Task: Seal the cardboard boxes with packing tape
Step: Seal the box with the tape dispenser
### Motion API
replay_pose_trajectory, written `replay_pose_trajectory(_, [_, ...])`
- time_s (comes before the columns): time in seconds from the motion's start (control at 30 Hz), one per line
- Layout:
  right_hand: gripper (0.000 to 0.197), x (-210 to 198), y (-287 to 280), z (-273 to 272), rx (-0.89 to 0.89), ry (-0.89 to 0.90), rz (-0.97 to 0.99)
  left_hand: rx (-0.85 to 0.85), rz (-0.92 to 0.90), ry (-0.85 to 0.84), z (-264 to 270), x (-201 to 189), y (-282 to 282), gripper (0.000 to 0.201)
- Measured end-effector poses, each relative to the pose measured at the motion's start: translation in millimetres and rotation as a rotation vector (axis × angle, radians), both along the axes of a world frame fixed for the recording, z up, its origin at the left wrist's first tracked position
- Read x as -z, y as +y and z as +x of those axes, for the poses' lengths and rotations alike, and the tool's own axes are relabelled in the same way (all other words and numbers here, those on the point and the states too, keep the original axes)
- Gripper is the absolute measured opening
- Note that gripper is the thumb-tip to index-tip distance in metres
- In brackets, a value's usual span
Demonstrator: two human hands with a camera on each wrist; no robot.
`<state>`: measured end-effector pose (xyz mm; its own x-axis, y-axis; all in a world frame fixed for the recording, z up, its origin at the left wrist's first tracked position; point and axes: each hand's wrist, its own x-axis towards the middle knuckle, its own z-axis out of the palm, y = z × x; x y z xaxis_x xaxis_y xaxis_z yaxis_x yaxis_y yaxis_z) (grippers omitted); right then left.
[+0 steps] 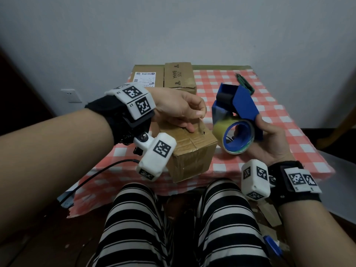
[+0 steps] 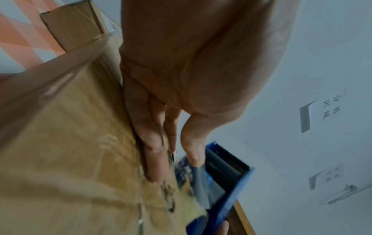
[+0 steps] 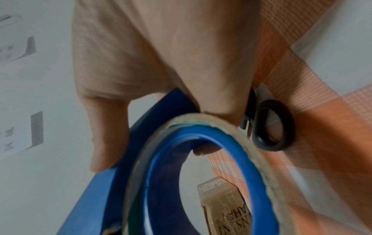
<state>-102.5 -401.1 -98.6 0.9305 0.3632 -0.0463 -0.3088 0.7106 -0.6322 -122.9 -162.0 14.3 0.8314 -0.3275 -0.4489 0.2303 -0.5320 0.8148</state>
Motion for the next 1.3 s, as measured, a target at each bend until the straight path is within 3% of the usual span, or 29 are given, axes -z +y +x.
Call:
replay_pose_trajectory(0.07, [0.102,-1.7,2.1,0.0,0.027,0.023,0.009,-0.028,0.021,-0.002,1.2,0.2,-1.4,0.018])
replay_pose_trajectory(0.2, [0.052,-4.0,2.7,4.0,-0.002,0.024,-0.092,-0.067,0.031,0.025,2.0,0.2,-0.6,0.019])
replay_pose_trajectory(0.23, [0.048,-5.5,2.3,4.6,-0.011,0.007,-0.108,-0.072,0.03,0.027,1.8,0.2,-0.2,0.02])
replay_pose_trajectory(0.3, [0.058,-8.6,1.0,4.6,-0.007,-0.011,-0.103,-0.078,0.035,0.019,1.6,0.4,0.6,0.021])
replay_pose_trajectory(0.37, [0.09,-10.2,-1.6,5.3,0.025,0.008,-0.068,-0.066,0.027,0.018,1.6,0.5,1.1,0.017])
replay_pose_trajectory(0.43, [0.105,-11.5,-4.4,4.9,0.051,0.009,-0.004,-0.031,0.005,0.025,0.7,0.2,1.3,0.015])
replay_pose_trajectory(0.57, [0.102,-12.1,-8.0,-0.4,0.067,0.023,0.035,0.025,0.005,0.024,0.7,-0.2,1.3,0.027])
replay_pose_trajectory(1.0, [0.104,-21.1,-6.1,-7.3,0.057,-0.033,0.028,0.041,0.071,0.011,-4.7,-4.9,-2.5,0.034])
replay_pose_trajectory(1.17, [0.084,-20.9,-10.5,-8.9,0.054,-0.052,0.012,0.009,0.078,-0.047,-3.1,-1.8,-3.3,0.062])
replay_pose_trajectory(1.3, [0.085,-21.2,-10.2,-11.2,0.074,-0.072,-0.006,0.025,0.159,-0.053,-3.5,-2.9,-4.8,0.037])
